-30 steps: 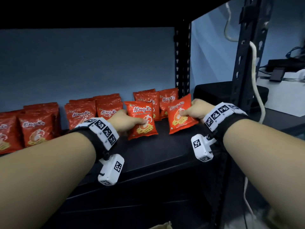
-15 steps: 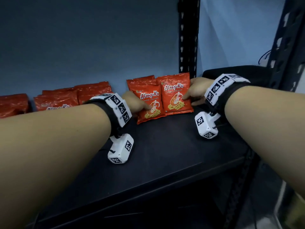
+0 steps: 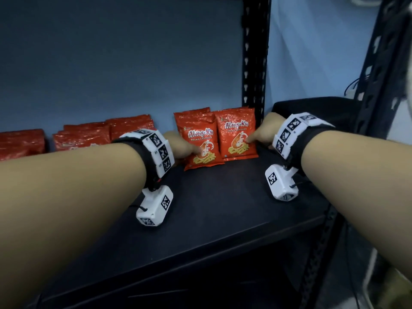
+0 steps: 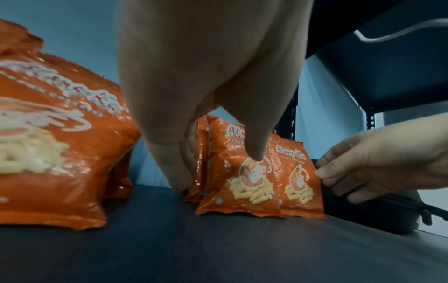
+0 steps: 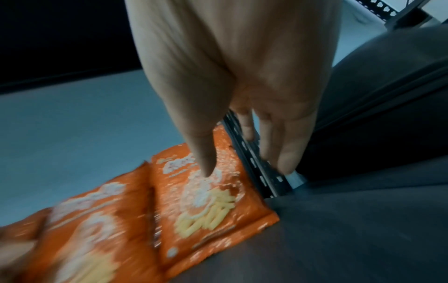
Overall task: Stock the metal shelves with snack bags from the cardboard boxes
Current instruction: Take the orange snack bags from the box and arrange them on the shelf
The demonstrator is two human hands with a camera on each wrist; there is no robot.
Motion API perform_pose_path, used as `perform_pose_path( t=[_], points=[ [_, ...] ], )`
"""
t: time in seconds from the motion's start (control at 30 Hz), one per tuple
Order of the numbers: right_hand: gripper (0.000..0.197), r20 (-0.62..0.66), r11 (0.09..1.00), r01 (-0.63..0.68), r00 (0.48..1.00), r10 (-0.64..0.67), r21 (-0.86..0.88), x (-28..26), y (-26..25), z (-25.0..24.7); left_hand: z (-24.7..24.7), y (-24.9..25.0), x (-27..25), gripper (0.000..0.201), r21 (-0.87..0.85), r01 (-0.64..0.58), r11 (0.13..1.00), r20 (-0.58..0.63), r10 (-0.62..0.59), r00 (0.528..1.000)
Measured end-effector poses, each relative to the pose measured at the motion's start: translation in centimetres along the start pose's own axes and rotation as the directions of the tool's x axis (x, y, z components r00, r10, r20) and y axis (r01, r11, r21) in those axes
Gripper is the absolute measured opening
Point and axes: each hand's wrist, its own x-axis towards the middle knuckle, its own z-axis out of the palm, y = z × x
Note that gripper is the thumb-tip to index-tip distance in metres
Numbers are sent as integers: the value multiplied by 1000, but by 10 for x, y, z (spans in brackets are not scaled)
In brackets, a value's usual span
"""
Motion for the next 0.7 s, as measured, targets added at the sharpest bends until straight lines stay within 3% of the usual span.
perform_pose_path(
  t=[0.17, 0.23, 0.37, 0.5, 0.6, 0.7],
  points=[
    [51, -71, 986, 101, 991, -111, -135, -60, -14, -6, -34, -15, -48, 52, 168, -44, 985, 24, 41, 999],
    [43, -37, 977, 177, 983, -183, -116, -90, -25, -5, -48, -25, -76, 52, 180, -101, 979, 26, 98, 995],
    [32, 10, 948, 317, 948, -317, 31, -157, -44, 8, -68, -54, -141, 33, 150, -198, 969, 16, 197, 980],
    [25, 115, 864, 485, 858, -500, 138, -221, -50, 37, -79, -92, -207, 22, 98, -251, 963, -13, 253, 967],
    [22, 225, 793, 581, 761, -609, 182, -269, -47, 64, -84, -123, -253, 19, 114, -280, 953, 64, 275, 959],
    [20, 309, 776, 594, 712, -630, 212, -310, -37, 94, -78, -154, -292, 18, 130, -284, 950, 148, 265, 953]
  ],
)
